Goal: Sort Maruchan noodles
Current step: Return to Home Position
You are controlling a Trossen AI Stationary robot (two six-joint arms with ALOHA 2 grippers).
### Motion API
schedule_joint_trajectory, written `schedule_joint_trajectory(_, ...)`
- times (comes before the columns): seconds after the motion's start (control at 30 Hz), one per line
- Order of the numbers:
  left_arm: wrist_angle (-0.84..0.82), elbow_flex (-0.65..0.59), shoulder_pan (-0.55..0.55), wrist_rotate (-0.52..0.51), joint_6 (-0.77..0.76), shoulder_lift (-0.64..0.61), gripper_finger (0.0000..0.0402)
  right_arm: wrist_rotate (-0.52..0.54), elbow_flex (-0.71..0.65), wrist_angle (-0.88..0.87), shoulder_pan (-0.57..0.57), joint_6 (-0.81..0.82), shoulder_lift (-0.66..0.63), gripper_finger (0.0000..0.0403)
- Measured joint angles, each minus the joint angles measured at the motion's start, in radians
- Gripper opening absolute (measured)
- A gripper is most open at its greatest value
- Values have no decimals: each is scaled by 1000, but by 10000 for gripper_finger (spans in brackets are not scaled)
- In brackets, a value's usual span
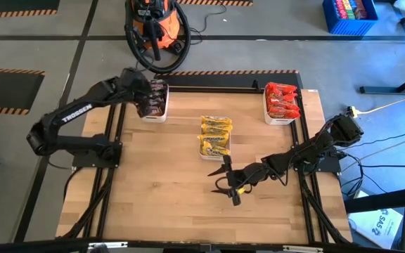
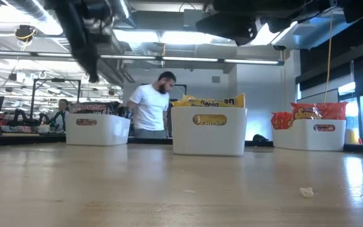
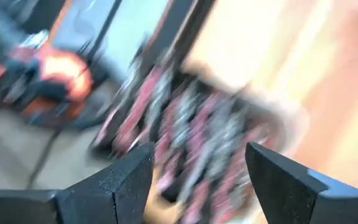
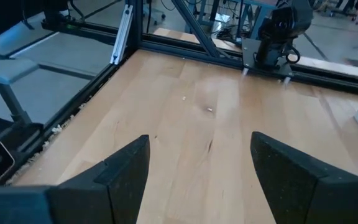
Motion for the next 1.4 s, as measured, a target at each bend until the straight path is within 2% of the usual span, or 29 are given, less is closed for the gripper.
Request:
schedule_joint_trajectory(0.23, 128, 33, -101, 541, -124, -98, 247, -47, 20, -64, -10, 101, 0, 260)
schedule_joint_trajectory(0.4, 227, 8, -202, 950, -136, -121, 247, 33, 60, -196, -13, 123, -64, 251)
schedule_joint_trajectory(0.47, 237, 1, -246, 1014, -126, -121, 247, 87, 60, -232, -13, 124, -115, 237)
schedule_joint_trajectory(0.6, 235, 0, -324, 988, -82, -111, 247, 144, 49, -310, -11, 137, -215, 200)
schedule_joint_trajectory(0.7, 292, 0, -377, 969, -113, -95, 247, 152, 3, -323, -6, 158, -284, 168)
schedule_joint_trajectory(0.83, 307, -8, -440, 832, -126, -81, 243, 210, -90, -325, -6, 200, -374, 122)
schedule_joint_trajectory(0.97, 378, -74, -468, 708, -133, -80, 216, 207, -198, -295, -7, 216, -470, 82)
schedule_joint_trajectory(1.1, 500, -184, -480, 657, -186, -102, 179, 200, -306, -236, -6, 231, -576, 55)
schedule_joint_trajectory(1.27, 789, -386, -520, 620, -326, -185, 136, 202, -451, -117, -6, 232, -713, 38)
schedule_joint_trajectory(1.4, 1004, -538, -573, 492, -400, -286, 110, 209, -545, -15, -7, 231, -792, 35)
